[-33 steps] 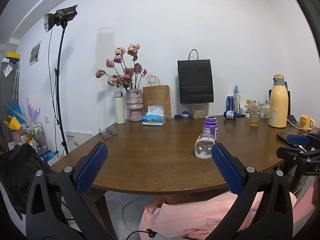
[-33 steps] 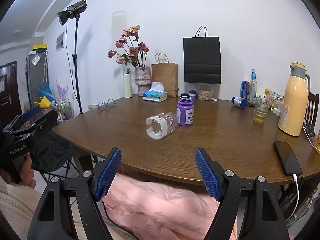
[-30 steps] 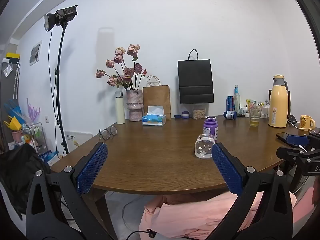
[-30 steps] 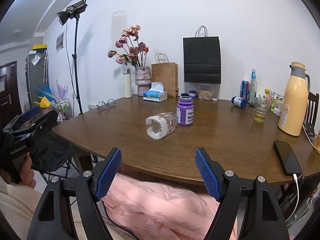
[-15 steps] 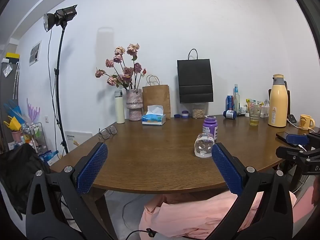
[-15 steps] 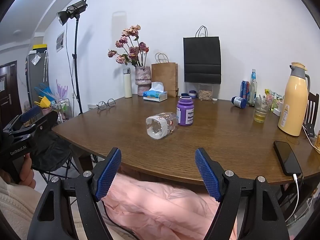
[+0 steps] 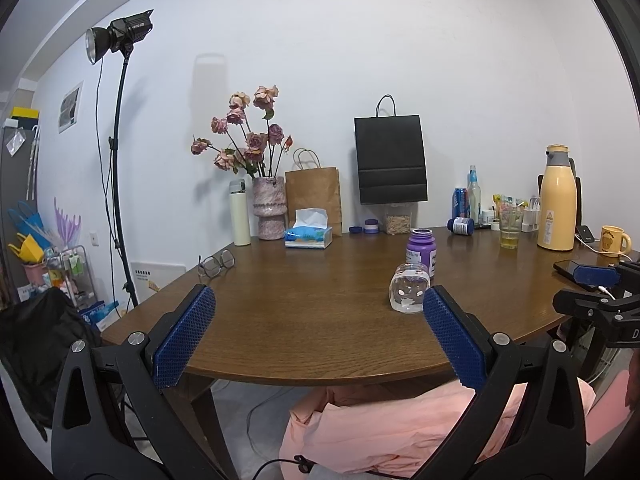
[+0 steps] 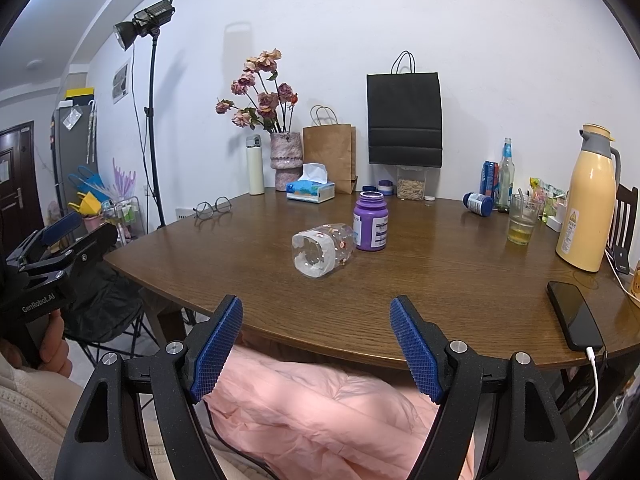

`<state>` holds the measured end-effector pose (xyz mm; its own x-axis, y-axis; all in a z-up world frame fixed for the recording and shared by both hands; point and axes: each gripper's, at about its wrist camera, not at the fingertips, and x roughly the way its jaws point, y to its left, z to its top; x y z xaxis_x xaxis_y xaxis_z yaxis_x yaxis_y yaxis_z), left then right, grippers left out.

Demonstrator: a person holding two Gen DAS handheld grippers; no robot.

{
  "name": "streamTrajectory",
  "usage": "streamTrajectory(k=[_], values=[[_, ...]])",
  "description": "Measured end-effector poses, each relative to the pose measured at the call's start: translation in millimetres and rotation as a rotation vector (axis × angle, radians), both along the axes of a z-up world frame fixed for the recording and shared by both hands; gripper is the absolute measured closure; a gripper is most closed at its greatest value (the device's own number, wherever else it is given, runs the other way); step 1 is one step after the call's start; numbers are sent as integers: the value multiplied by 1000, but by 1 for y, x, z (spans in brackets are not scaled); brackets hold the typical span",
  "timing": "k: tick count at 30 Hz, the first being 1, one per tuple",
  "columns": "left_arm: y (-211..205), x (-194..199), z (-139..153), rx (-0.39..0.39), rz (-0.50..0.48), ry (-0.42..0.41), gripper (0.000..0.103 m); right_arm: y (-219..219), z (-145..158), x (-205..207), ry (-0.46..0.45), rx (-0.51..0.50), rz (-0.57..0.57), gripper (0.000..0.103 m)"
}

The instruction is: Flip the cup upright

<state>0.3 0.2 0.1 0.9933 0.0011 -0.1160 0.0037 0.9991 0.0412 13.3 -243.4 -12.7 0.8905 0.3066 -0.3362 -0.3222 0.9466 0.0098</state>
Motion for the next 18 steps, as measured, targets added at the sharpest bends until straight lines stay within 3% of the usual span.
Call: streamTrajectory(k=[18], values=[[0, 0, 0, 4, 0, 4, 0, 1, -1, 1, 0, 0, 0, 22]])
